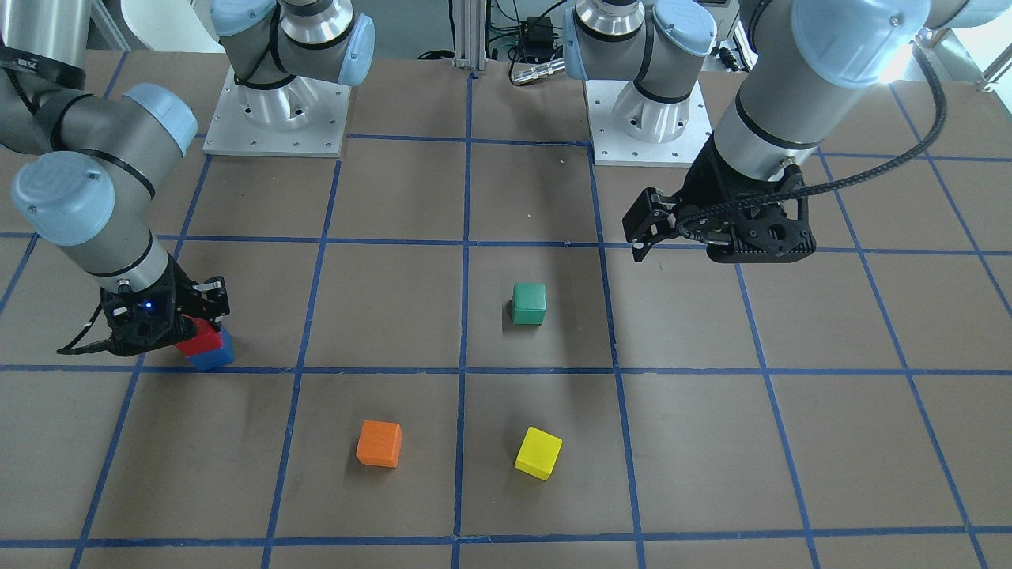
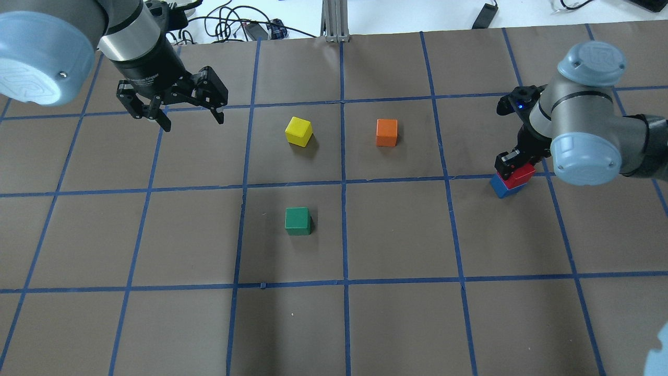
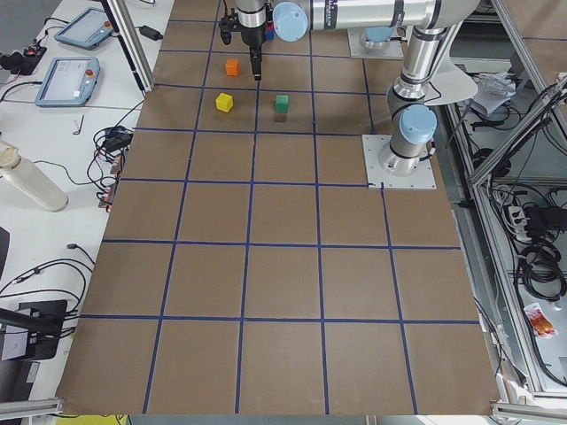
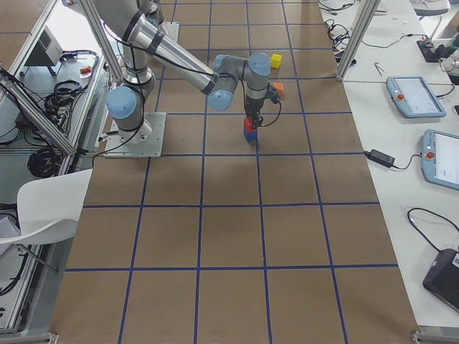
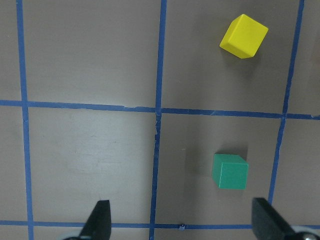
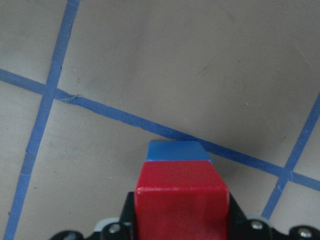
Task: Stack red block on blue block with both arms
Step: 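Lower the red cube onto the blue cube with the right gripper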
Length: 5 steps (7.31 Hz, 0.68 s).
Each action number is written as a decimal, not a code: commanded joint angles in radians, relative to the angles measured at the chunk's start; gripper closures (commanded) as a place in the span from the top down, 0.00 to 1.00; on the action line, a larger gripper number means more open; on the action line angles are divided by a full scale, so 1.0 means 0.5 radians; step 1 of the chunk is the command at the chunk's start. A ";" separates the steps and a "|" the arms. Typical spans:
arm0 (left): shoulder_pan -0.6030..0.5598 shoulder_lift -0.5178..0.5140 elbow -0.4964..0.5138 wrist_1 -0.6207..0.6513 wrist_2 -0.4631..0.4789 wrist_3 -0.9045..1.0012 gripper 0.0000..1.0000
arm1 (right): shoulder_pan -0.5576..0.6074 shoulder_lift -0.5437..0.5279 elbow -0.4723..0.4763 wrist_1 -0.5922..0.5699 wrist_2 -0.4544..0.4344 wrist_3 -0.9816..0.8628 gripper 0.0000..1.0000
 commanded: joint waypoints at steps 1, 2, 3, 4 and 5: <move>0.000 0.003 0.000 0.000 -0.002 0.000 1.00 | -0.002 0.006 -0.005 -0.012 -0.001 0.000 0.17; 0.000 0.003 0.000 0.000 -0.002 0.000 1.00 | -0.002 0.006 -0.002 -0.012 0.005 0.000 0.23; 0.000 0.003 0.003 0.003 -0.002 0.000 1.00 | -0.002 0.009 0.004 -0.012 0.005 0.000 0.50; 0.000 0.003 0.003 0.003 -0.002 0.000 1.00 | -0.002 0.015 0.004 -0.012 0.005 0.003 0.69; 0.000 0.000 0.003 0.003 -0.002 0.000 1.00 | -0.002 0.027 -0.002 -0.012 -0.001 0.003 1.00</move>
